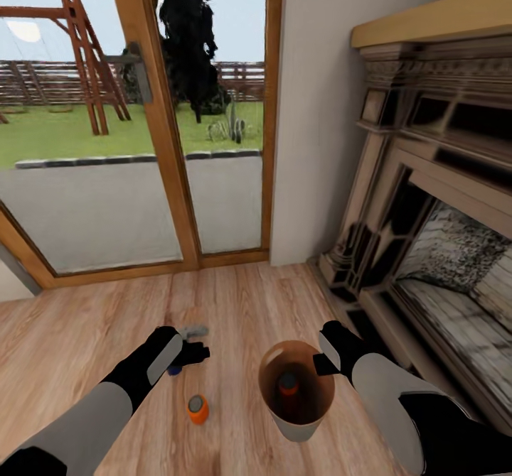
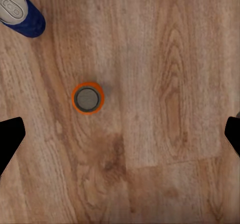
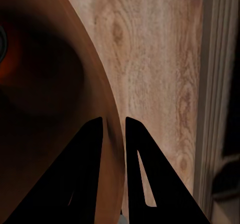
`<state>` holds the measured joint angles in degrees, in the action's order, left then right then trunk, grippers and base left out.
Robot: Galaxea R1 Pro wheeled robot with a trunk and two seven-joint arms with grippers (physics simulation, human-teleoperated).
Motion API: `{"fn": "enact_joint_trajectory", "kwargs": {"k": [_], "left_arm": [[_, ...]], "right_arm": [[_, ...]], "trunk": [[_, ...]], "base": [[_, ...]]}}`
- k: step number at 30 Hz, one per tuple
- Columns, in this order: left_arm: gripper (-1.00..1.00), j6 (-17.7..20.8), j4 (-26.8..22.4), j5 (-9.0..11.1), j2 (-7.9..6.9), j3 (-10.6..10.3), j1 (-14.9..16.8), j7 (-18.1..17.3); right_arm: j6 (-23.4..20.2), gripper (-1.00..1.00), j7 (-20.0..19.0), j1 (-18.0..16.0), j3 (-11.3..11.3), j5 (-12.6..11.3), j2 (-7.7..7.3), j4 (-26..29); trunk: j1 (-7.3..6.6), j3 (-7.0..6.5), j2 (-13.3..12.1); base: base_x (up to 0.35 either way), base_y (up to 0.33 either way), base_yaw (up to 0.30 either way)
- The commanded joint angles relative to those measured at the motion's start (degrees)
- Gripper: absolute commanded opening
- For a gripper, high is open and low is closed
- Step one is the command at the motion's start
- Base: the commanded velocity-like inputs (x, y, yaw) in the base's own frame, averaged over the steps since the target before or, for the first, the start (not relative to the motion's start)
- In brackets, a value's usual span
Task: Put the three can of soda from the living room inside the tash can in the kitchen.
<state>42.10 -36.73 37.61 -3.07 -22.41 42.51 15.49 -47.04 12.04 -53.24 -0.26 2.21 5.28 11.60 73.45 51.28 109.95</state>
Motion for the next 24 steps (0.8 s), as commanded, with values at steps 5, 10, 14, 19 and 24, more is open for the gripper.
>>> {"fn": "enact_joint_trajectory", "kwargs": {"k": [5,10,14,19,24], "left_arm": [[1.00,0.07,0.00,0.06,0.00,0.00,-0.03,-0.02],[1.00,0.02,0.00,0.08,0.00,0.00,-0.02,0.03],[1.00,0.01,0.00,0.09,0.00,0.00,-0.04,0.00],[1.00,-0.04,-0.04,0.12,0.00,0.01,-0.04,0.03],[1.00,-0.11,-0.08,0.17,0.00,0.05,-0.06,-0.01]], "right_arm": [[0.11,-1.00,-0.18,-0.02,-0.27,-0.71,0.04,0.00],[0.11,-1.00,-0.17,-0.02,-0.26,-0.71,0.01,0.00],[0.11,-1.00,-0.13,-0.02,-0.24,-0.71,0.05,-0.01],[0.11,-1.00,-0.12,-0.02,-0.26,-0.71,0.07,0.00],[0.11,-1.00,-0.10,-0.02,-0.27,-0.71,0.08,0.00]], "trunk": [[0.00,-0.01,0.00],[0.00,-0.01,0.00],[0.00,-0.01,0.00],[0.00,-0.01,0.00],[0.00,-0.01,0.00]], "base": [[0.276,0.000,0.000],[0.274,0.000,0.000],[0.265,0.000,0.000],[0.224,0.000,0.000],[0.074,0.000,0.000]]}}
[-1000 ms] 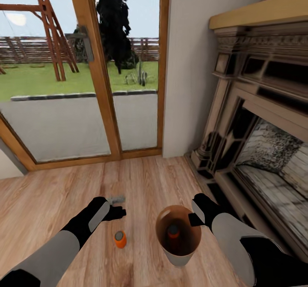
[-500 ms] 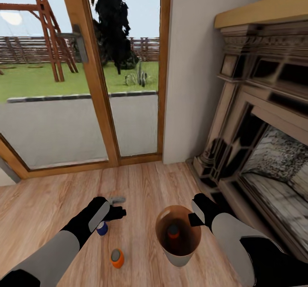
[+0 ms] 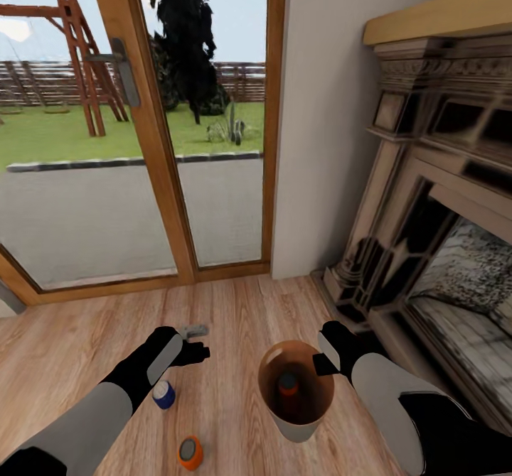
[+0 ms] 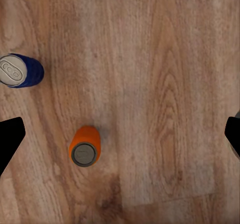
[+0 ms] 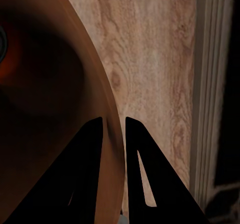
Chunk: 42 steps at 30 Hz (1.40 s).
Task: Put the three can of soda from the living room inside the tash can in the kitchen.
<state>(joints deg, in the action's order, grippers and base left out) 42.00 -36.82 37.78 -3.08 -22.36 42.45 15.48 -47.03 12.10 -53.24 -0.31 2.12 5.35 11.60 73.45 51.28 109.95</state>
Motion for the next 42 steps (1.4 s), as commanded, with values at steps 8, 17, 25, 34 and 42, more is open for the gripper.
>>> {"fn": "enact_joint_trajectory", "kwargs": {"k": [8,17,25,34,42], "left_arm": [[1.00,-0.12,-0.02,0.01,0.00,-0.02,0.00,0.05],[1.00,-0.16,-0.39,0.01,0.00,-0.05,0.00,0.07],[1.00,-0.16,-0.44,0.01,0.00,-0.06,0.01,0.07],[1.00,-0.19,-0.45,0.01,0.00,-0.01,0.00,0.07],[1.00,0.20,-0.45,0.15,0.00,0.03,0.01,-0.19]], "right_arm": [[0.09,-1.00,-0.35,-0.02,-0.22,-0.63,0.01,-0.07],[0.24,-1.00,-0.48,-0.02,-0.22,-0.70,0.09,-0.02],[3.70,-1.00,-0.91,-0.02,-0.29,-0.85,0.11,-0.27],[4.73,-1.00,-0.94,-0.02,-0.27,-0.85,0.17,-0.34],[4.05,-1.00,-0.63,-0.02,-0.21,-0.87,0.90,-0.20]], "trunk": [[0.00,0.00,0.00],[0.00,0.00,0.00],[0.00,0.00,0.00],[0.00,0.00,0.00],[0.00,0.00,0.00]], "base": [[0.012,0.000,0.000],[0.001,0.000,0.000],[0.000,0.000,0.000],[0.000,0.000,0.000],[0.000,0.000,0.000]]}}
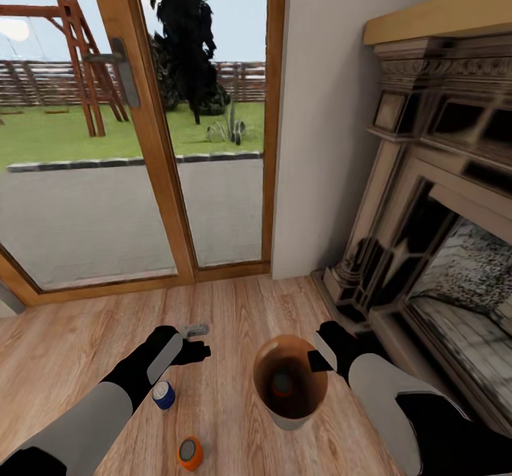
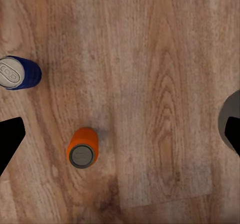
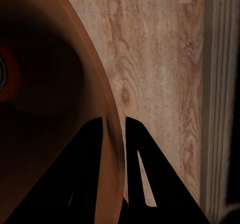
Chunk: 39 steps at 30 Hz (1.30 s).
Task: Put the three can of soda from the living room inside the tash can in the kitchen.
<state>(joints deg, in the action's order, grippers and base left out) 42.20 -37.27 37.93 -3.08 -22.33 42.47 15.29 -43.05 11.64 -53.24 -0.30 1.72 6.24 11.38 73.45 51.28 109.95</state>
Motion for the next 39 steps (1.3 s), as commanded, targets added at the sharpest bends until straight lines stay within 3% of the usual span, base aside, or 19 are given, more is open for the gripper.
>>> {"fn": "enact_joint_trajectory", "kwargs": {"k": [1,10,16,20,27,39], "left_arm": [[1.00,0.03,0.02,0.02,0.00,0.00,0.00,-0.02],[1.00,1.07,0.30,0.25,0.06,0.06,0.07,0.17],[1.00,3.35,0.51,0.41,0.08,0.13,0.27,0.54],[1.00,5.48,0.35,0.42,0.12,0.23,0.32,0.75],[1.00,8.46,0.46,0.38,0.16,0.40,0.33,1.12],[1.00,8.63,0.36,0.38,0.11,0.61,0.33,1.29]], "right_arm": [[-0.17,-1.00,-0.13,-0.04,-0.28,-0.52,0.02,0.04],[-7.11,-1.00,-0.13,-0.56,-2.24,-0.87,-0.75,0.71],[-8.25,-1.00,0.18,-1.03,-5.02,-0.72,-3.02,0.74],[-8.33,-1.00,-0.22,-1.06,-5.59,-0.90,-4.78,0.75],[-8.35,-1.00,-0.42,-1.00,-5.24,-1.01,-4.71,0.82],[-8.20,-1.00,-0.47,-0.99,-5.16,-1.02,-4.65,0.82]], "trunk": [[0.00,0.00,0.00],[0.00,0.00,0.00],[0.00,0.00,0.00],[0.00,0.00,0.00],[0.00,0.00,0.00],[0.00,0.00,0.00]], "base": [[0.000,0.000,0.000],[0.000,0.000,0.000],[0.000,0.000,0.000],[0.000,0.000,0.000],[0.000,0.000,0.000],[0.014,0.000,0.000]]}}
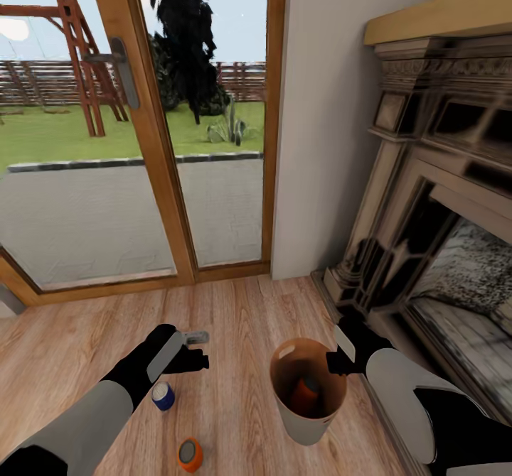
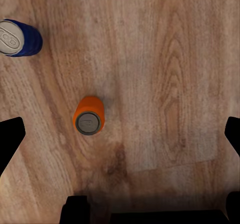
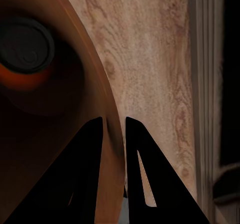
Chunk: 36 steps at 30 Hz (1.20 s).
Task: Put the three can of soda from the living room inside the tash can in the kitchen.
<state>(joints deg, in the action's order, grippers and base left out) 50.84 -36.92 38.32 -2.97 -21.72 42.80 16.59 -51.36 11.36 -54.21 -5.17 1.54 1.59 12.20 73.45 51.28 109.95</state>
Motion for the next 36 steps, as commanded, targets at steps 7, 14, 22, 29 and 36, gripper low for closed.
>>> {"fn": "enact_joint_trajectory", "kwargs": {"k": [7,14,22,29,36], "left_arm": [[1.00,-0.10,-0.11,-0.07,0.03,-0.01,0.00,-0.13],[1.00,-0.12,-0.27,-0.13,0.06,-0.07,-0.02,-0.10],[1.00,-0.12,-0.27,-0.14,0.07,-0.08,-0.03,-0.15],[1.00,0.12,-0.29,-0.10,0.07,-0.08,0.00,-0.07],[1.00,1.11,-0.05,-0.03,0.73,0.00,0.00,0.46]], "right_arm": [[0.32,-1.00,-0.20,-0.02,-0.27,-0.83,0.12,-0.06],[0.51,-1.00,-0.20,0.01,-0.19,-0.80,0.73,-0.07],[0.56,-1.00,-0.14,0.06,-0.07,-0.68,1.59,-0.07],[0.61,-1.00,-0.10,0.07,-0.03,-0.58,2.02,-0.08],[0.37,-1.00,-0.13,0.07,-0.13,-0.59,2.35,-0.01]], "trunk": [[0.00,-0.01,0.00],[0.00,-0.01,0.00],[0.00,-0.01,0.00],[0.00,-0.01,0.00],[0.00,-0.01,0.00]], "base": [[0.137,0.000,0.000],[0.039,0.000,0.000],[0.006,0.000,0.000],[0.000,0.000,0.000],[0.000,0.000,0.000]]}}
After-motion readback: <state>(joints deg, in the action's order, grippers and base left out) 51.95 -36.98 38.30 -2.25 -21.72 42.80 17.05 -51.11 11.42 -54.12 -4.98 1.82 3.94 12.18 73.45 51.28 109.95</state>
